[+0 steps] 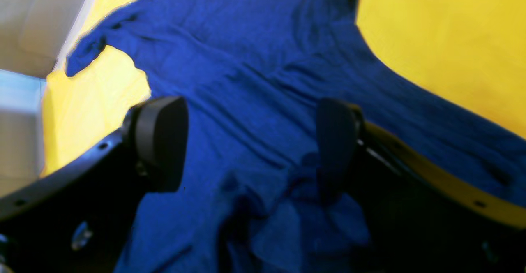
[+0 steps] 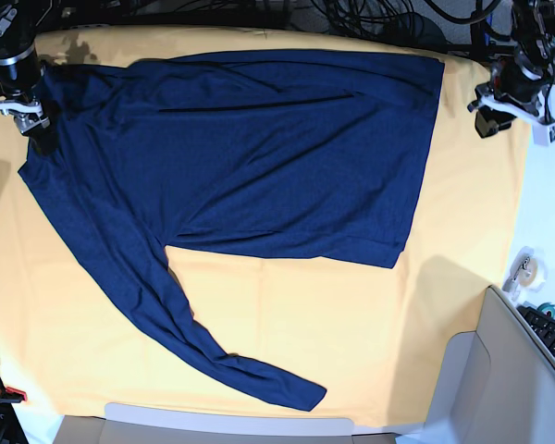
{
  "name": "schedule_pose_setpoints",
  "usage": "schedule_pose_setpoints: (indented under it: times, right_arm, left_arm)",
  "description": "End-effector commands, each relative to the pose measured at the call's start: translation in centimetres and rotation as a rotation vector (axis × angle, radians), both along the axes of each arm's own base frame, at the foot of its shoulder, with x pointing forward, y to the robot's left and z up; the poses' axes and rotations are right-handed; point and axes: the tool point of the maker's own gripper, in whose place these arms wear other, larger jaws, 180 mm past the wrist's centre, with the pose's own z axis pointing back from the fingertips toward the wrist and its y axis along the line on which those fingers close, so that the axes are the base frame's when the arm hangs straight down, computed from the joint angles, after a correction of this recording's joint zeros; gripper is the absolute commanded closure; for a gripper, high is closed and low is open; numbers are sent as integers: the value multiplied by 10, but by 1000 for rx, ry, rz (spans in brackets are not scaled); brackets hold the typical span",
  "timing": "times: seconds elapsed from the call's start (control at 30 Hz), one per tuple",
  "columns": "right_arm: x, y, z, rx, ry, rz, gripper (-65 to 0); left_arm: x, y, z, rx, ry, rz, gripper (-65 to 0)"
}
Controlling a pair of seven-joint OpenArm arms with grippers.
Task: Fold the T-shirt properly
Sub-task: 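Lower the right gripper onto the sleeve seam and grasp the fabric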
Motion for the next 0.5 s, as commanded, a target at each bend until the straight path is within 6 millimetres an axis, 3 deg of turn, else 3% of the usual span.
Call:
schedule_pose_setpoints:
  times: [0.0,0.2,0.3,0.47]
  right_arm:
    - [10,-4,21,-42,-66,10,-475]
    - [56,-18,61,-142,-172,45,-476]
    - [83,-26,70,-197,-176,72,-477]
    - [125,-30,75,-243,-153,170,-477]
  left_arm:
    - [7,2,10,18,-33,-11,-202]
    - [29,5,24,28,-67,-32,-202]
    - [46,2,30,-1,-68,-40,-202]
    - [76,-23,35,-133,-46,-64,-202]
